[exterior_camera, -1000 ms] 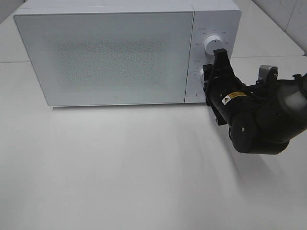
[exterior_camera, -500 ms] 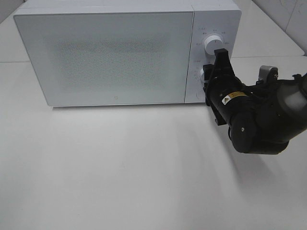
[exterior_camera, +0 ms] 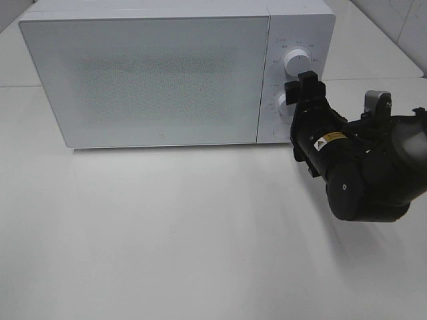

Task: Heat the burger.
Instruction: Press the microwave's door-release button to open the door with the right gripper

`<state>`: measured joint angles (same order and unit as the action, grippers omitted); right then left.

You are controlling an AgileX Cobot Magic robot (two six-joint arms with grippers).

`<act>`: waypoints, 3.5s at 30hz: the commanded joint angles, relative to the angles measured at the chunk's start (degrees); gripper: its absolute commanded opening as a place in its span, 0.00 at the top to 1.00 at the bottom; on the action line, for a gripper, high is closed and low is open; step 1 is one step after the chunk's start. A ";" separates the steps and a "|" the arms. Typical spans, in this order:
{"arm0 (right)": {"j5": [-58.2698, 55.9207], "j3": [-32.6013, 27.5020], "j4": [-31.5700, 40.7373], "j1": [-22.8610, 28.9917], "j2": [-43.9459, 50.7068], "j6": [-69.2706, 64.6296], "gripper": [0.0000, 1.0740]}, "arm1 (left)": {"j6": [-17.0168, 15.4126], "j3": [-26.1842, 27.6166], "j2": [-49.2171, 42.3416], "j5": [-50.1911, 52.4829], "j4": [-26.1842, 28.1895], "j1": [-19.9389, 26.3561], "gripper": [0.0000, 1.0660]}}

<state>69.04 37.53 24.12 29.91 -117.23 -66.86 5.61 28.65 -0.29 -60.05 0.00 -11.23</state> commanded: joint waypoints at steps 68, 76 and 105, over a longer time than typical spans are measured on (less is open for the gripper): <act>-118.20 11.92 -29.05 -20.57 45.03 53.80 0.31 | -0.23 -0.17 -1.20 0.80 0.29 0.11 1.00; -124.39 5.50 -29.16 -20.57 62.68 53.80 0.31 | -0.23 -0.17 -1.20 0.80 0.29 0.11 1.00; -126.97 -8.37 -29.05 -20.57 114.36 60.28 0.36 | -0.23 -0.17 -1.20 0.80 0.29 0.11 1.00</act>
<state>-58.50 29.39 -4.76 9.45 -3.67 -7.79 5.61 28.65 -0.29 -60.05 0.00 -11.23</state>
